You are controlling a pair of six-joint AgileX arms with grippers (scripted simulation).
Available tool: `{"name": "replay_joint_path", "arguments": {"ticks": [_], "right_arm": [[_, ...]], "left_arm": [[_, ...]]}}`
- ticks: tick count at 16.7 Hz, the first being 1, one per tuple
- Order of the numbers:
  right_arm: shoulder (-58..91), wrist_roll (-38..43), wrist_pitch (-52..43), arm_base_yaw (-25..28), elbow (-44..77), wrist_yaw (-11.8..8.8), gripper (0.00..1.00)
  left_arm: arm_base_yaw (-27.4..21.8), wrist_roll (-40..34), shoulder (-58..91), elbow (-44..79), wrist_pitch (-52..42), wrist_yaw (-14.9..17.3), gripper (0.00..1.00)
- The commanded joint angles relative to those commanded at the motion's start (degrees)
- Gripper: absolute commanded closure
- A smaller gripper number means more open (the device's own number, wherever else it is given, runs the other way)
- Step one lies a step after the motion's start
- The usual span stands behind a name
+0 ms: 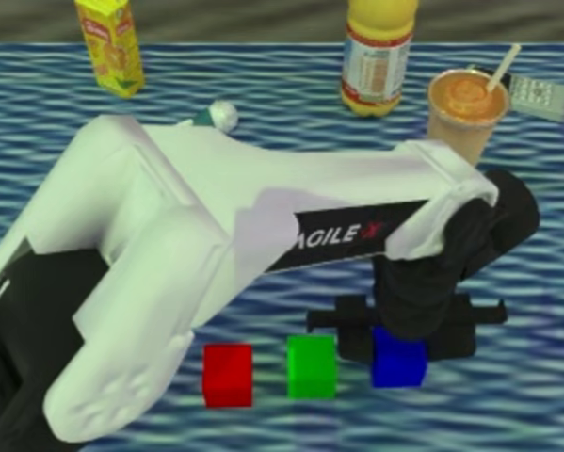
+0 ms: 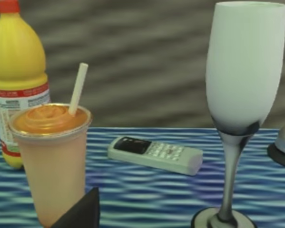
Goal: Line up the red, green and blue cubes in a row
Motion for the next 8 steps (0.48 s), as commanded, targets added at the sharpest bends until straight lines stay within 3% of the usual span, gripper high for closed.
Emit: {"name": "replay_joint_path", "arguments": {"ticks": [5,8], "right_arm": [[0.0,0.0,0.0,0.0,0.0,0.0,0.00],[0.0,0.0,0.0,0.0,0.0,0.0,0.00]], "left_arm": [[0.0,0.0,0.0,0.0,0.0,0.0,0.02],[0.0,0.0,0.0,0.0,0.0,0.0,0.00]]}}
